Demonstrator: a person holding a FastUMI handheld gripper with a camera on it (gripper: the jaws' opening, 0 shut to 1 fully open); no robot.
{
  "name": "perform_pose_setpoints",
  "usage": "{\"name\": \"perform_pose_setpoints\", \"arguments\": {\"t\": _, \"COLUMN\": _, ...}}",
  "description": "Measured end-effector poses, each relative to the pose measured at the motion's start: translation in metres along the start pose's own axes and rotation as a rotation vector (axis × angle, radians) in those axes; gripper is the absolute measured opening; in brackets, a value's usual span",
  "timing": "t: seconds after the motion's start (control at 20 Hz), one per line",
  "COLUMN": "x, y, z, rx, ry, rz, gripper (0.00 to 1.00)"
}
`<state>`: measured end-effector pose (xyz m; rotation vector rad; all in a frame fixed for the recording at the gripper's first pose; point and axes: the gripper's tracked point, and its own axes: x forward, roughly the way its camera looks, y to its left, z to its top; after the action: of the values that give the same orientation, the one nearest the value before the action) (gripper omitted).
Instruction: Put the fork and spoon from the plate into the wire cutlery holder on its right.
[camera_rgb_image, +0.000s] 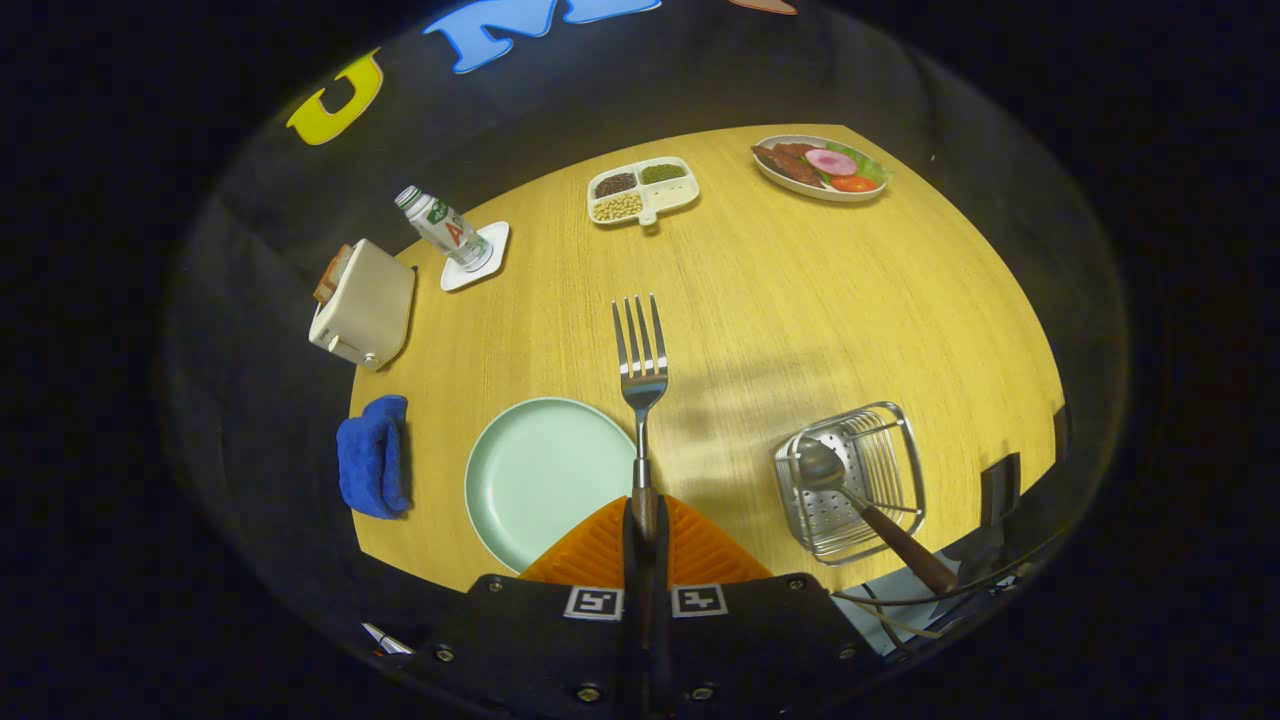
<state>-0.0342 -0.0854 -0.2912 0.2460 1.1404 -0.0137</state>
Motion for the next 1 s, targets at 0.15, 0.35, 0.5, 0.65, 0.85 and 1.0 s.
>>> {"name": "perform_pose_setpoints", "arguments": {"t": 0.15, "x": -0.016, "y": -0.032, "z": -0.008, "rx": 0.024, "ry": 0.009, "rz": -0.041, "gripper": 0.03}}
{"name": "perform_pose_setpoints", "arguments": {"t": 0.35, "x": -0.032, "y": -0.061, "z": -0.020, "rx": 0.050, "ry": 0.036, "rz": -0.078, "gripper": 0.03}}
{"name": "perform_pose_setpoints", "arguments": {"t": 0.5, "x": -0.038, "y": -0.073, "z": -0.033, "rx": 0.061, "ry": 0.073, "rz": -0.086, "gripper": 0.03}}
{"name": "perform_pose_setpoints", "arguments": {"t": 0.65, "x": -0.041, "y": -0.081, "z": -0.047, "rx": 0.076, "ry": 0.122, "rz": -0.088, "gripper": 0.03}}
{"name": "perform_pose_setpoints", "arguments": {"t": 0.85, "x": -0.042, "y": -0.089, "z": -0.063, "rx": 0.099, "ry": 0.200, "rz": -0.095, "gripper": 0.03}}
{"name": "perform_pose_setpoints", "arguments": {"t": 1.0, "x": -0.039, "y": -0.093, "z": -0.070, "rx": 0.157, "ry": 0.241, "rz": -0.102, "gripper": 0.04}}
